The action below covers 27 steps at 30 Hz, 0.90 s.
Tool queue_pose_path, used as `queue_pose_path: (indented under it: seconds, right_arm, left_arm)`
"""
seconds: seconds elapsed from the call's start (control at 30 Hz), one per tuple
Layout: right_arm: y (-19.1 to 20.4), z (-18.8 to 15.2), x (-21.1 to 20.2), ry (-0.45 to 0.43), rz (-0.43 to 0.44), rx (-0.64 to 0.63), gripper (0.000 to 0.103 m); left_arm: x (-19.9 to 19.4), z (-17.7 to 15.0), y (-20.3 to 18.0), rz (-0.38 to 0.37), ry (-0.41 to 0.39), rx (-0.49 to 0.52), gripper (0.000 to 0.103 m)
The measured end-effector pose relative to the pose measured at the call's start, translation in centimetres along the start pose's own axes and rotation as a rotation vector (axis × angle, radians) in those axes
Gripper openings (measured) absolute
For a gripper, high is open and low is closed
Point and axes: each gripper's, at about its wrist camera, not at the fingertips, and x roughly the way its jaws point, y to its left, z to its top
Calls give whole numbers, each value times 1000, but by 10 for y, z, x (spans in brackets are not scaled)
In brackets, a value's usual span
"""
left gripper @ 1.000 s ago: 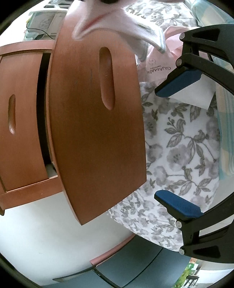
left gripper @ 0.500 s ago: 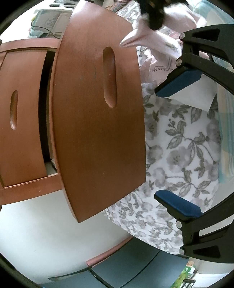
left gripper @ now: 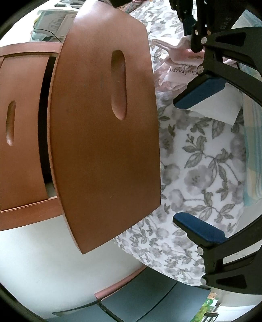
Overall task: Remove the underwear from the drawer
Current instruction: 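Carry the sock toward the clothes pile on the bed with the right gripper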
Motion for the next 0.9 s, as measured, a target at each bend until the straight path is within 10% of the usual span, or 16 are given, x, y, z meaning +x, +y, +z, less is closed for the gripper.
queue_pose_path:
  seconds: [0.13,0.3,0.77,0.9]
  right_arm:
    - [-5,-1,-7,-15,3,44,22]
    - [-9,-6,-15,-47,-12,104,57]
    - [-10,-9,-26,-101,-26,121,102]
    - [-11,-10,-28,-118,-28,119,103]
  left_arm:
    - [2,0,0,1,6,3,103]
    - [1,0,-2,3,7,9,103]
    - [2,0,-4,6,10,13,103]
    - [2,0,-4,7,10,13,103]
